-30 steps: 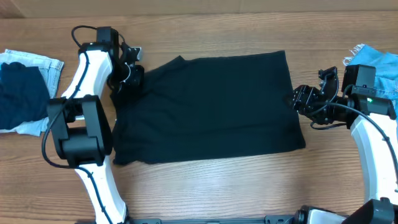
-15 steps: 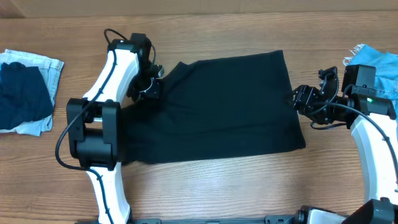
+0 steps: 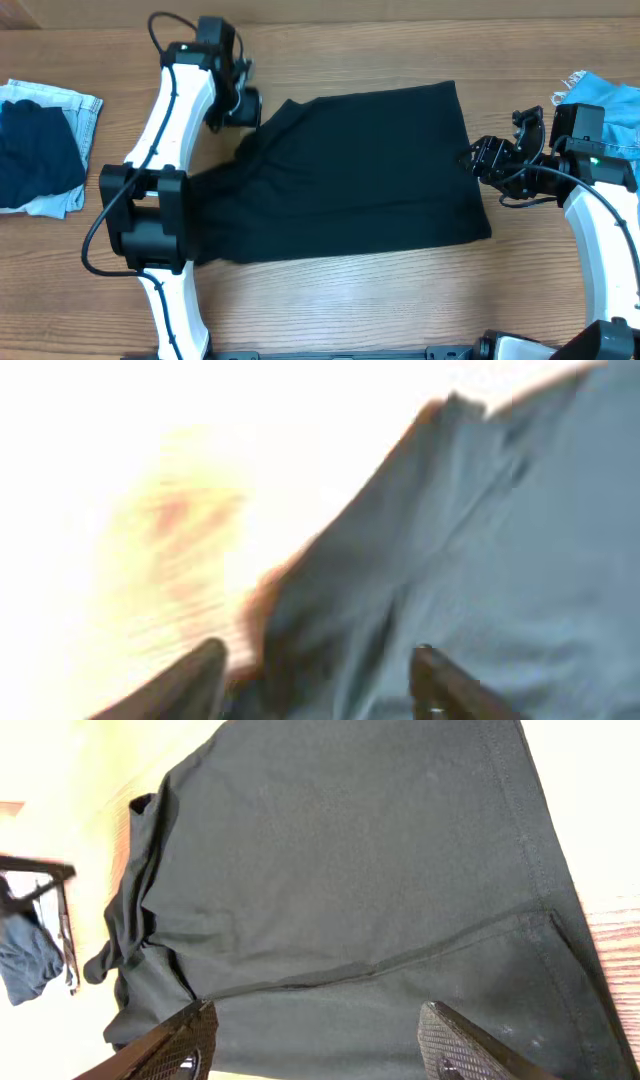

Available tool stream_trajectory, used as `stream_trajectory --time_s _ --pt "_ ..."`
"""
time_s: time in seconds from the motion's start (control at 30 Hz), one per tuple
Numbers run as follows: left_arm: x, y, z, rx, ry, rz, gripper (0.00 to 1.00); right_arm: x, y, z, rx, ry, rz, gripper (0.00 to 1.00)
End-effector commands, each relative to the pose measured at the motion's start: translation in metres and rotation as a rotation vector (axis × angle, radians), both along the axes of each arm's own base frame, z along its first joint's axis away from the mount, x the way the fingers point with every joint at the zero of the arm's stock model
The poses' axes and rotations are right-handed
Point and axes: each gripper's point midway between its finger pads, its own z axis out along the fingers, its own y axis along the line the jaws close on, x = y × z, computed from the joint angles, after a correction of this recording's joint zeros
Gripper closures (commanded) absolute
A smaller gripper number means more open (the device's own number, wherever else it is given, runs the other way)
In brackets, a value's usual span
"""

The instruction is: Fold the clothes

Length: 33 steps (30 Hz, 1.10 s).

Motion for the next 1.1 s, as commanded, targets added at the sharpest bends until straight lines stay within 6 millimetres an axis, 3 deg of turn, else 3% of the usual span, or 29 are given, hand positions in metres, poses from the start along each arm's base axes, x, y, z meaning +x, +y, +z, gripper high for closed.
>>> stream_trajectory --time_s 0.0,0.17,0.37,0.63,0.83,0.97,1.07 --pt "0.022 -0.002 0.012 -0.038 -0.084 0.061 0.35 0.005 -0.003 0.008 -0.012 -0.027 -0.003 0.31" --pt "0.015 -0.022 -0.031 -0.149 0.036 0.055 0.41 0.005 -0.003 0.008 -0.012 -0.027 -0.003 0.31" --pt "0.007 -0.028 -0.067 -0.177 0.127 0.053 0.49 0.005 -0.002 0.007 -0.011 -0.024 -0.003 0.31" --pt "0.017 -0.029 -0.066 -0.182 0.087 0.05 0.95 0.003 -0.002 0.007 -0.01 -0.016 -0.003 0.31" --pt "0.023 -0.03 -0.049 -0.188 0.062 0.038 0.96 0.003 -0.002 0.007 -0.01 -0.016 -0.003 0.31" --pt "0.03 -0.032 -0.046 -0.201 0.035 0.035 0.46 0.003 -0.002 0.007 -0.01 -0.015 -0.003 0.31" --pt "0.031 -0.026 -0.046 -0.198 0.033 0.054 0.34 0.002 -0.002 0.006 -0.009 -0.009 -0.003 0.31"
